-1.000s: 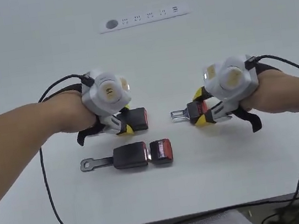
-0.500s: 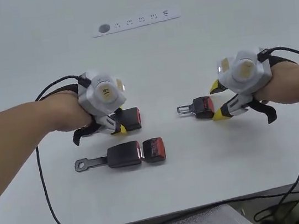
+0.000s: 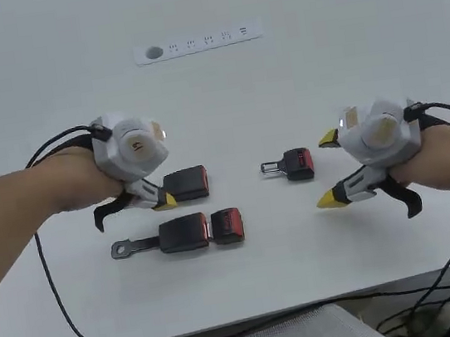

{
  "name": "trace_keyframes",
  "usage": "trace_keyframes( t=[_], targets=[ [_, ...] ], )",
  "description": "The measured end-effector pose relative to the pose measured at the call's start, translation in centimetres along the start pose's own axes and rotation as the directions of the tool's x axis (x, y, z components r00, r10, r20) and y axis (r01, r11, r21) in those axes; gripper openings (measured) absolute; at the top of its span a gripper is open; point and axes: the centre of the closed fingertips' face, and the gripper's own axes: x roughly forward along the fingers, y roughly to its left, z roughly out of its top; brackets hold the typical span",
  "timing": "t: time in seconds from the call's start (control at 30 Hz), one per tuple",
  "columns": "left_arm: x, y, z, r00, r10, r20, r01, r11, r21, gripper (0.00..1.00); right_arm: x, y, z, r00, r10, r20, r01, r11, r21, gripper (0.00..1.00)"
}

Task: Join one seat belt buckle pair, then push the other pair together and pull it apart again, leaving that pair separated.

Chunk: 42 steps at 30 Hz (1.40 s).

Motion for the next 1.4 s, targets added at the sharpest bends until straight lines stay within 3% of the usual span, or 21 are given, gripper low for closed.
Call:
trace_keyframes(
  t=[0.03, 0.1, 0.23, 0.33, 0.4, 0.57, 0.7, 0.8, 0.87, 0.97, 1.0, 1.03, 1.1, 1.23, 1.4],
  targets=[
    [-1.0, 0.0, 0.3, 0.9992, 0.018, 0.035, -0.016, 0.999, -0.046, 0.63, -0.5, 0.3, 0.3, 0.9998, -0.007, 0.017, 0.007, 1.0, 0.006, 0.65],
    [-2.4, -0.7, 0.5, 0.9966, 0.025, 0.079, -0.019, 0.997, -0.078, 0.66, -1.2, 0.7, 1.1, 0.9982, -0.027, 0.053, 0.027, 1.0, 0.011, 0.68],
    [-4.7, -1.8, -1.1, 0.9955, 0.055, 0.077, -0.049, 0.996, -0.08, 0.71, -2.8, 1.3, 2.0, 0.9935, -0.063, 0.096, 0.06, 0.998, 0.031, 0.73],
    [-6.5, -2.4, -2.7, 0.9898, 0.107, 0.094, -0.091, 0.982, -0.163, 0.72, -3.7, 1.5, 2.5, 0.9896, -0.076, 0.123, 0.07, 0.996, 0.05, 0.75],
    [-7.4, -3.1, -3.5, 0.9883, 0.116, 0.099, -0.094, 0.974, -0.207, 0.73, -4.2, 1.8, 2.6, 0.9875, -0.084, 0.133, 0.075, 0.995, 0.073, 0.76],
    [-9.9, -4.7, -5.7, 0.9828, 0.144, 0.115, -0.111, 0.96, -0.259, 0.83, -5.6, 2.2, 2.7, 0.9786, -0.12, 0.167, 0.101, 0.988, 0.116, 0.81],
    [-11.5, -5.6, -7.3, 0.9758, 0.169, 0.138, -0.123, 0.948, -0.293, 0.85, -6.2, 2.5, 2.4, 0.9743, -0.127, 0.186, 0.1, 0.983, 0.151, 0.84],
    [-12.5, -5.7, -8.3, 0.9669, 0.208, 0.148, -0.149, 0.93, -0.335, 0.87, -6.7, 3.0, 2.1, 0.9704, -0.138, 0.198, 0.102, 0.978, 0.183, 0.86],
    [-13.2, -5.8, -8.8, 0.9553, 0.244, 0.166, -0.163, 0.905, -0.393, 0.91, -6.9, 3.3, 2.1, 0.9686, -0.144, 0.203, 0.106, 0.977, 0.186, 0.88],
    [-14.2, -5.8, -9.9, 0.9312, 0.315, 0.183, -0.203, 0.865, -0.46, 1.0, -7.2, 3.9, 1.8, 0.9662, -0.156, 0.205, 0.116, 0.974, 0.195, 0.93],
    [-14.3, -6.1, -10.5, 0.9336, 0.317, 0.166, -0.209, 0.859, -0.467, 1.0, -7.2, 3.9, 1.9, 0.9652, -0.158, 0.209, 0.118, 0.974, 0.192, 0.98],
    [-14.4, -6.3, -11.0, 0.9305, 0.327, 0.166, -0.214, 0.853, -0.477, 1.0, -7.2, 3.9, 2.0, 0.959, -0.171, 0.226, 0.127, 0.972, 0.196, 1.0],
    [-14.5, -6.6, -11.6, 0.9292, 0.334, 0.158, -0.221, 0.844, -0.489, 1.0, -7.1, 4.0, 2.0, 0.9544, -0.18, 0.238, 0.129, 0.968, 0.214, 1.0],
    [-14.8, -7.6, -12.1, 0.9297, 0.331, 0.161, -0.205, 0.828, -0.523, 1.0, -7.0, 4.1, 2.2, 0.9543, -0.185, 0.234, 0.136, 0.968, 0.212, 1.0],
    [-15.1, -8.3, -11.9, 0.9242, 0.336, 0.182, -0.197, 0.827, -0.526, 1.0, -7.3, 4.2, 2.7, 0.9517, -0.189, 0.242, 0.14, 0.969, 0.206, 1.0]
  ],
)
